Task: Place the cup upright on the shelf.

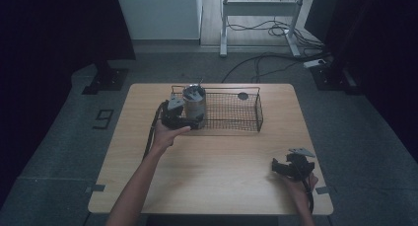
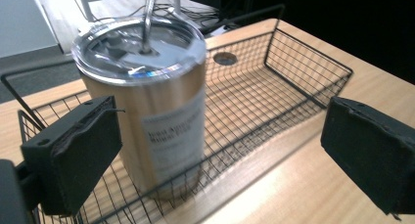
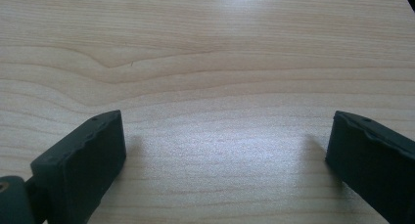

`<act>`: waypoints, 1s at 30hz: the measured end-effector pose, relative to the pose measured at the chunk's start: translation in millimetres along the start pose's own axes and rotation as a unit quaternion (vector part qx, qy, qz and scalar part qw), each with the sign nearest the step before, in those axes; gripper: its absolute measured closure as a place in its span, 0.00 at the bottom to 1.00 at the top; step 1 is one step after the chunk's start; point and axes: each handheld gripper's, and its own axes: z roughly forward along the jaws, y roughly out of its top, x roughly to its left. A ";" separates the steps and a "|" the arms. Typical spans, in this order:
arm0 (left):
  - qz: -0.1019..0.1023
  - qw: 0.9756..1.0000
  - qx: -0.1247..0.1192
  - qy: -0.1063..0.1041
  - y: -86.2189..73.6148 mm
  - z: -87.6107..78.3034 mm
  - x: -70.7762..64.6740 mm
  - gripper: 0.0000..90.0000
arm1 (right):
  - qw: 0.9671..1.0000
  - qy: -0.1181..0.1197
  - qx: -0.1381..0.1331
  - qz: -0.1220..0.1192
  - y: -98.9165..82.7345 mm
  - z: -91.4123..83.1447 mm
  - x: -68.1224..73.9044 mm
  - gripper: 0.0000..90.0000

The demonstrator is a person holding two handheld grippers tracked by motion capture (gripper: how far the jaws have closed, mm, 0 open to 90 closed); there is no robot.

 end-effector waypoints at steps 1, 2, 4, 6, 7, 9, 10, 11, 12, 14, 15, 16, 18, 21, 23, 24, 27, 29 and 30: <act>0.001 1.000 0.003 -0.004 -2.3 -2.1 -1.1 0.02 | 1.000 0.000 -0.001 0.000 0.0 0.1 0.0 0.01; 0.001 1.000 0.005 -0.007 -5.1 -4.0 -2.3 0.03 | 1.000 0.000 -0.001 0.000 -0.1 0.1 0.0 0.01; -0.001 1.000 0.008 -0.012 -11.9 -8.2 -4.9 0.03 | 1.000 0.000 0.000 0.001 0.0 0.0 0.1 0.01; -0.002 1.000 0.011 -0.017 -19.4 -12.4 -7.2 0.03 | 1.000 0.000 0.001 0.003 0.1 -0.2 0.4 0.01; -0.004 1.000 0.012 -0.018 -23.3 -14.4 -8.4 0.03 | 1.000 0.000 0.001 0.002 0.1 -0.2 0.4 0.01; -0.007 1.000 0.016 -0.023 -30.7 -18.7 -10.6 0.03 | 1.000 0.000 0.000 0.001 0.0 0.0 0.3 0.01; -0.010 1.000 0.016 -0.025 -34.5 -20.9 -11.9 0.03 | 1.000 0.000 0.001 0.001 0.1 -0.2 0.2 0.01; -0.012 0.999 0.017 -0.027 -38.1 -22.9 -12.9 0.03 | 1.000 0.000 0.001 0.001 0.1 -0.2 0.3 0.01; -0.012 0.999 0.018 -0.029 -41.7 -24.8 -14.0 0.03 | 1.000 0.000 0.001 0.001 0.1 -0.2 0.3 0.01; -0.015 0.999 0.020 -0.031 -48.7 -28.5 -16.1 0.03 | 1.000 0.000 0.001 0.001 0.1 -0.2 0.3 0.01; -0.016 0.999 0.021 -0.032 -52.2 -30.3 -16.8 0.03 | 1.000 0.000 0.001 0.001 0.1 -0.2 0.3 0.01; -0.017 0.999 0.023 -0.034 -55.5 -32.0 -17.5 0.03 | 1.000 0.000 0.001 0.001 0.1 -0.2 0.3 0.01; -0.014 0.999 0.029 -0.034 -62.3 -35.2 -19.2 0.03 | 1.000 0.000 0.001 0.001 0.1 -0.2 0.3 0.01; -0.014 0.999 0.039 -0.036 -72.5 -39.4 -20.0 0.04 | 1.000 0.000 0.000 0.001 0.0 0.0 0.3 0.01; -0.015 0.998 0.045 -0.037 -78.5 -41.9 -20.9 0.04 | 1.000 0.000 0.001 0.001 0.1 -0.2 0.2 0.01; -0.016 0.998 0.046 -0.038 -81.2 -43.0 -21.7 0.04 | 1.000 0.000 0.001 0.001 0.1 -0.2 0.2 0.01; -0.017 0.998 0.049 -0.040 -87.2 -45.9 -22.4 0.04 | 1.000 0.000 0.001 0.001 0.1 -0.2 0.3 0.01; -0.021 0.998 0.048 -0.040 -89.2 -47.0 -22.4 0.04 | 1.000 0.000 0.001 0.001 0.1 -0.2 0.3 0.01; -0.022 0.998 0.047 -0.041 -89.7 -47.2 -22.3 0.04 | 1.000 -0.001 0.001 0.001 0.1 -0.2 0.3 0.01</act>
